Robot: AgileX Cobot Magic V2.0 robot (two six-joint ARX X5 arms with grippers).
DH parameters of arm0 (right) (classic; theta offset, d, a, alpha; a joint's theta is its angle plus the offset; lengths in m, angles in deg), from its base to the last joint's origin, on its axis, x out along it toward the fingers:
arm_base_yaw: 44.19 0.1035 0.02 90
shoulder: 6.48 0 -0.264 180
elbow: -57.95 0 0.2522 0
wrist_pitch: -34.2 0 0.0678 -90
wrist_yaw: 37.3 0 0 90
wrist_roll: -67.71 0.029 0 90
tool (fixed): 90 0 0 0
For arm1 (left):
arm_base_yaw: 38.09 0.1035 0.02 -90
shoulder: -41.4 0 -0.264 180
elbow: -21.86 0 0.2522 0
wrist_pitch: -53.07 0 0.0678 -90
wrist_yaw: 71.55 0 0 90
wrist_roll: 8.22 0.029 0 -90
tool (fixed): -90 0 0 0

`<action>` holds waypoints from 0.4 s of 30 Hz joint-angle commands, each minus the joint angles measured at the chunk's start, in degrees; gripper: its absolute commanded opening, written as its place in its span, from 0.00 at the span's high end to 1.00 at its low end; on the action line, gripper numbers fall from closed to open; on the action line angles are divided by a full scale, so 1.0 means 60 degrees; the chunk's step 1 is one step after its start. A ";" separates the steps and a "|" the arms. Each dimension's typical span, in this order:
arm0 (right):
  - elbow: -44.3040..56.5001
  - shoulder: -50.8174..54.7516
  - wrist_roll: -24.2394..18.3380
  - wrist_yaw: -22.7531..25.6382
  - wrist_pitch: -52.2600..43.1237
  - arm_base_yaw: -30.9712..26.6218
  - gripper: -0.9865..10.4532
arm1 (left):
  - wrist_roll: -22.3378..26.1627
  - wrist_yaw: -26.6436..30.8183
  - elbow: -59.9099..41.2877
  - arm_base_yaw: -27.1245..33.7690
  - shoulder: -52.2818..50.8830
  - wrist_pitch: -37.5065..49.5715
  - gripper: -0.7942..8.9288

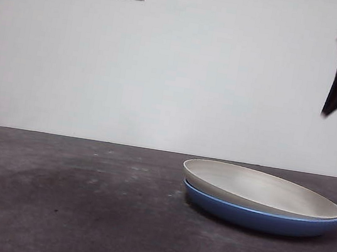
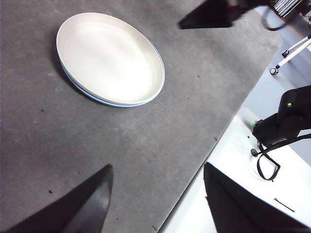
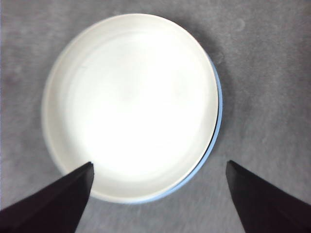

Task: Pick up the white plate, put it on the blue plate, put it on desk

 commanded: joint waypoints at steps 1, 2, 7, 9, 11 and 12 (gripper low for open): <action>-0.0069 -0.0841 0.0066 0.0000 -0.0452 -0.0047 0.55 | 0.0124 -0.0044 0.0091 -0.0051 0.0058 0.0033 0.61; -0.0069 -0.1118 0.0066 0.0044 -0.0608 -0.0051 0.55 | 0.0124 -0.0044 0.0091 -0.0051 0.0058 0.0040 0.61; -0.0073 -0.2193 0.0029 0.0237 -0.1213 -0.0149 0.55 | 0.0138 -0.0044 0.0091 -0.0051 0.0058 0.0044 0.61; -0.0073 -0.2524 0.0033 0.0237 -0.1461 -0.0146 0.56 | 0.0153 -0.0044 0.0091 -0.0051 0.0058 0.0047 0.61; -0.0073 -0.2798 0.0029 0.0237 -0.1672 -0.0146 0.59 | 0.0153 -0.0044 0.0091 -0.0051 0.0058 0.0073 0.61; -0.0073 -0.2932 0.0029 0.0240 -0.1767 -0.0146 0.61 | 0.0153 -0.0044 0.0091 -0.0051 0.0066 0.0091 0.61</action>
